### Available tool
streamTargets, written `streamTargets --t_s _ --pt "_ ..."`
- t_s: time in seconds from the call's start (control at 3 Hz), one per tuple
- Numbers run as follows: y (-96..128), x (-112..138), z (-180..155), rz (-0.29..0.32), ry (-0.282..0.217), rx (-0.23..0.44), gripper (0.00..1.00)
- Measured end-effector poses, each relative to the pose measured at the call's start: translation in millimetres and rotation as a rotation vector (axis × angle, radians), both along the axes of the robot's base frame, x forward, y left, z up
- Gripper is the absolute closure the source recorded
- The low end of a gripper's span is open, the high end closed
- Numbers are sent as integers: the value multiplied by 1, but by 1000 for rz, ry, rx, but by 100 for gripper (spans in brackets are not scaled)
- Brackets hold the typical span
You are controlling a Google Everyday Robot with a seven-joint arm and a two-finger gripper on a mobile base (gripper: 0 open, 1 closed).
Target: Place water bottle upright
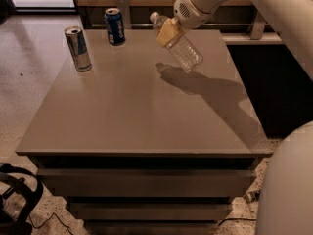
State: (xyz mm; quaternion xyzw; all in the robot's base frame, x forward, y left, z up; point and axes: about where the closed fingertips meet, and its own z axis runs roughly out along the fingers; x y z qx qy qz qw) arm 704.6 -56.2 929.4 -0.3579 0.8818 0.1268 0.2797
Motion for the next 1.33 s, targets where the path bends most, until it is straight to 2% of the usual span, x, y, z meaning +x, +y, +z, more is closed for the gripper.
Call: streamTargets --t_s 0.33,0.67,1.33 --pt "-16 6 12 45 -77 155 100" --pt "-25 12 19 98 -142 264 100" --pt "-35 15 21 214 -295 413 100"
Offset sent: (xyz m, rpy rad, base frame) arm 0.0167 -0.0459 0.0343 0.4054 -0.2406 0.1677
